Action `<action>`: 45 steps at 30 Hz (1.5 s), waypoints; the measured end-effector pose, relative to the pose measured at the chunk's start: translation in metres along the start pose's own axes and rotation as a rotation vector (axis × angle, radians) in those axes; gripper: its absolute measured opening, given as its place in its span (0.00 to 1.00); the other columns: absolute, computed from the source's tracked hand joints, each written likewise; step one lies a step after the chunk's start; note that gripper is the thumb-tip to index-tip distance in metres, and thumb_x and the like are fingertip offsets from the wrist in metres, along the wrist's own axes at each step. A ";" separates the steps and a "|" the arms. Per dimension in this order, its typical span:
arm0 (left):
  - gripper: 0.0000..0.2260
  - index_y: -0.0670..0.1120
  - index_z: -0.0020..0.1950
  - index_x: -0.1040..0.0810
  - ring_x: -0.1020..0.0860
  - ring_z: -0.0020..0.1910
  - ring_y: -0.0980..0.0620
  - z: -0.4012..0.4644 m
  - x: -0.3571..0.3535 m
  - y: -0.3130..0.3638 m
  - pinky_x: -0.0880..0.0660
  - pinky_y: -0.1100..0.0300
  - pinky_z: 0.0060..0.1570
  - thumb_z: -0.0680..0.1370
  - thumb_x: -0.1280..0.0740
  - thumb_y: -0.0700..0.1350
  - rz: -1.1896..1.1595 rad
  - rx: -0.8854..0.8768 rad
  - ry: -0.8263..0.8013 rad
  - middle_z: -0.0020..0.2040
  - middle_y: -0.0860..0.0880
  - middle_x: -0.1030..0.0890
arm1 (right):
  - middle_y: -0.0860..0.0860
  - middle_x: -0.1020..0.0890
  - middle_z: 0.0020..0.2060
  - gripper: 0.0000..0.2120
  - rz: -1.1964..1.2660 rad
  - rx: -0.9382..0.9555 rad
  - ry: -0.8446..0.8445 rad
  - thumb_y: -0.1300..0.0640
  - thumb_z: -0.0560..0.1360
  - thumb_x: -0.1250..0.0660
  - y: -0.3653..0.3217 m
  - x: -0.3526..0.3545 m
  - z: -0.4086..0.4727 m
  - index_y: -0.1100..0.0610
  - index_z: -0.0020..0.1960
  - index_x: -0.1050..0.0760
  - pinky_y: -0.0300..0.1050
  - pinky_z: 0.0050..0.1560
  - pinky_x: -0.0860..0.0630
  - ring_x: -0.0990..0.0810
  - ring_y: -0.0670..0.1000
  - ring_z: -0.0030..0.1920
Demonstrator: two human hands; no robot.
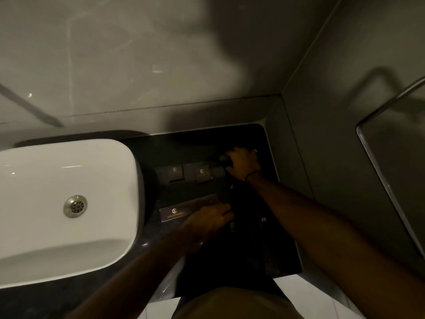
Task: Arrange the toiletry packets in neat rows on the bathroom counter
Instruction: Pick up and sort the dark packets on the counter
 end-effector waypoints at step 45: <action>0.06 0.46 0.54 0.29 0.17 0.48 0.46 0.086 0.069 -0.131 0.19 0.51 0.45 0.80 0.36 0.37 -1.473 0.781 0.744 0.52 0.46 0.17 | 0.57 0.14 0.48 0.11 1.046 -0.472 0.207 0.61 0.67 0.23 0.081 -0.029 -0.030 0.58 0.49 0.16 0.48 0.60 0.21 0.16 0.56 0.52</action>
Point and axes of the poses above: each hand's wrist, its own z-axis towards the middle knuckle, its own x-axis out of the back of the hand, y = z × x, the point moved 9 cm from there along z, towards the middle knuckle
